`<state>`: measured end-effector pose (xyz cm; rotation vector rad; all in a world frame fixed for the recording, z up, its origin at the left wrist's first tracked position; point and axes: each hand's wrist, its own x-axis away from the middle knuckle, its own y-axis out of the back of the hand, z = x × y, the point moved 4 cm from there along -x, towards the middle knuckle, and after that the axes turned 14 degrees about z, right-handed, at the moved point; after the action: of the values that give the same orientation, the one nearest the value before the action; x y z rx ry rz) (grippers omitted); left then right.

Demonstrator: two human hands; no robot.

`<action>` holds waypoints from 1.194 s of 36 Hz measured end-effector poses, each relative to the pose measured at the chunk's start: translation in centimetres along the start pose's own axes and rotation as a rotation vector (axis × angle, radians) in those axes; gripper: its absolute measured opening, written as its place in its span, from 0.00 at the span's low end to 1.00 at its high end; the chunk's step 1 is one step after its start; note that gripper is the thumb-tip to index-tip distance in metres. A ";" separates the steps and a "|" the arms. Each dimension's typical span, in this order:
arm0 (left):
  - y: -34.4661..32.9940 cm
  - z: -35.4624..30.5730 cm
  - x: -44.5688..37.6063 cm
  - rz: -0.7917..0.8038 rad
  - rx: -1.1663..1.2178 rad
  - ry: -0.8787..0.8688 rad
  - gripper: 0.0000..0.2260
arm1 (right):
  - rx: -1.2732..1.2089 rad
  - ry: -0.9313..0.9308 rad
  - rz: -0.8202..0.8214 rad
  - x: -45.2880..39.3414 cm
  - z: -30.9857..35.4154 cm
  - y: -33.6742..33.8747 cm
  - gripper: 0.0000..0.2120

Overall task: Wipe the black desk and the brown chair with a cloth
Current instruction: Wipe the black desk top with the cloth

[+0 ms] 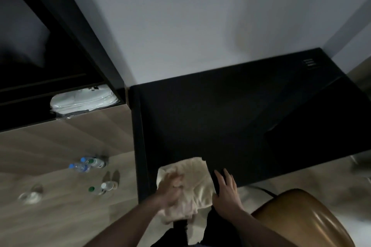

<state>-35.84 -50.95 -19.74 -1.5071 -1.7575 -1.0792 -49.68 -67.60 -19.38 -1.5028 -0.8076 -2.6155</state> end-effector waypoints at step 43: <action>6.8 -19.4 -6.0 -0.096 -0.488 -0.123 0.21 | -0.171 -0.214 -0.070 -4.2 -10.4 15.5 0.57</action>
<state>-29.52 -70.43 -13.57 -1.8185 -1.7423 -1.5802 -51.66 -86.58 -20.45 -1.8570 -0.6751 -2.6659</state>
